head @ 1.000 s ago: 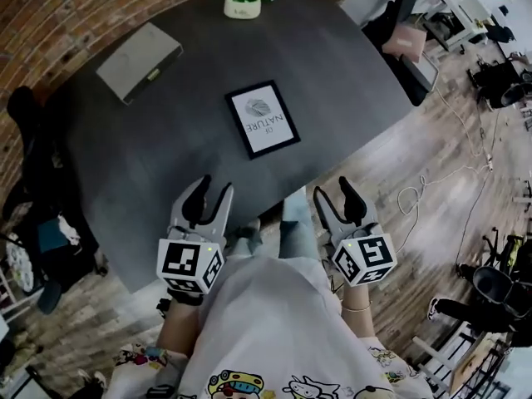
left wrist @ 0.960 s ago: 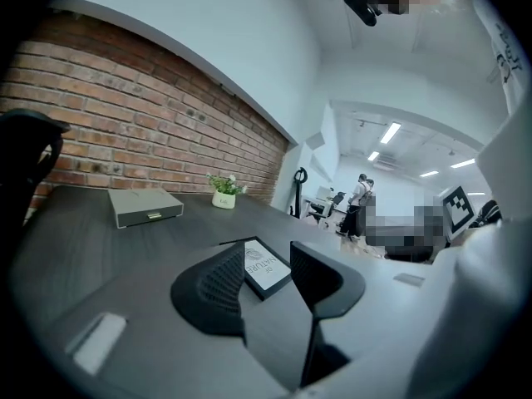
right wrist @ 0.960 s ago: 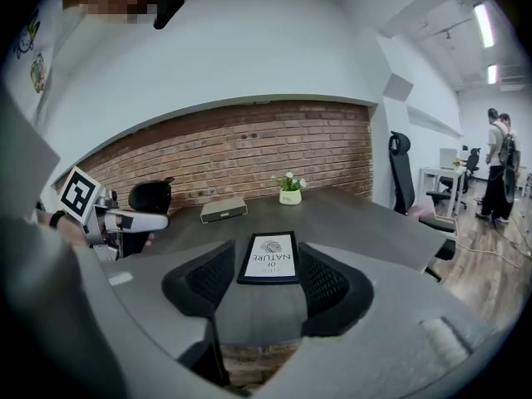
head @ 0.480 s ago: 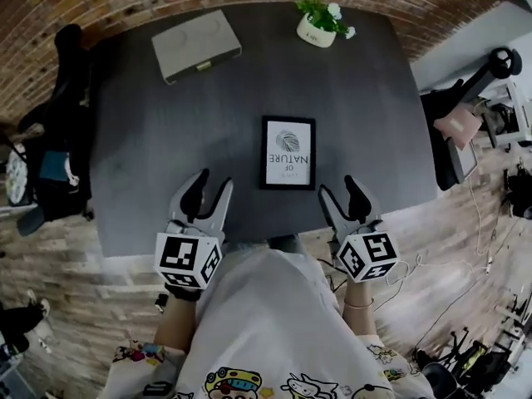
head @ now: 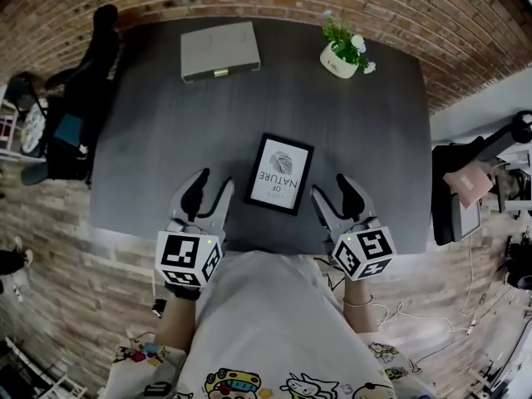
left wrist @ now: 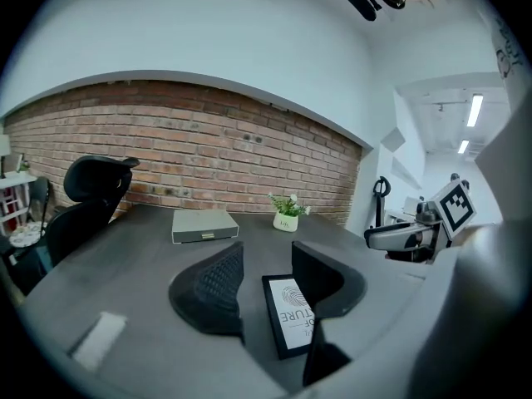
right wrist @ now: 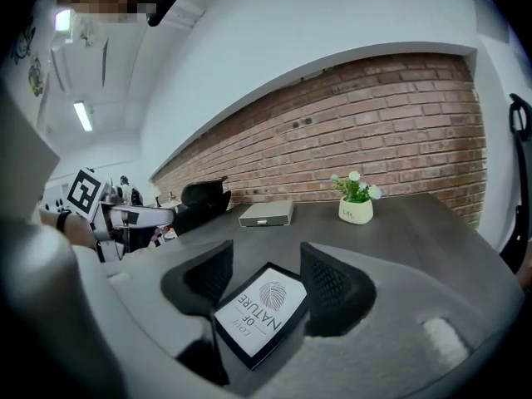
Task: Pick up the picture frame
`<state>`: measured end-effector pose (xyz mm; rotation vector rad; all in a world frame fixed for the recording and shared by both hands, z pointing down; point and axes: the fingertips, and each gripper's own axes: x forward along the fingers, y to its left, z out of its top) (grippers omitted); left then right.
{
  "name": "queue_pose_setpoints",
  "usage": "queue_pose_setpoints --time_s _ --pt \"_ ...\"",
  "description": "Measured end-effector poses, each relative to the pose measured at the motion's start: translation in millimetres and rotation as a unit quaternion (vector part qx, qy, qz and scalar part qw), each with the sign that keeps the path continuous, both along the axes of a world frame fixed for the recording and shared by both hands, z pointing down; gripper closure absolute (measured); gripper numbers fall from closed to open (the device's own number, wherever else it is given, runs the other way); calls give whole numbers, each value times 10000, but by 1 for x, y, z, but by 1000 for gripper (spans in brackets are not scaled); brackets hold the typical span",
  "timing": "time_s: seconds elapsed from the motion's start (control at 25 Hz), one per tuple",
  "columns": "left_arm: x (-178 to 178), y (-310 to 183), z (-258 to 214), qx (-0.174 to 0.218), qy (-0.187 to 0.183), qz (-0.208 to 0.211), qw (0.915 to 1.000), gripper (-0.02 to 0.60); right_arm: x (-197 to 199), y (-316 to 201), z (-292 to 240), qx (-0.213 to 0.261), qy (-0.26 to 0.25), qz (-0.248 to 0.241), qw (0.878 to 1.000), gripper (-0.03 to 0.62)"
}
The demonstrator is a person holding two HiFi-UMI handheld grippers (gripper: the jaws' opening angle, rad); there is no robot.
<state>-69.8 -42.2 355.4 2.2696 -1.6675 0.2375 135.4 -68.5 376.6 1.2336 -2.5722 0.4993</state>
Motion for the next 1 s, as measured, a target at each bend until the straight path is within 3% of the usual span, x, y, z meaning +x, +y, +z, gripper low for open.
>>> queue_pose_setpoints --time_s 0.2,1.0 --pt "8 -4 -4 38 -76 -102 9999 391 -6 -5 6 -88 -93 -339 9993 342" --pt "22 -33 10 -206 33 284 9994 391 -5 -24 18 -356 -149 25 9993 352"
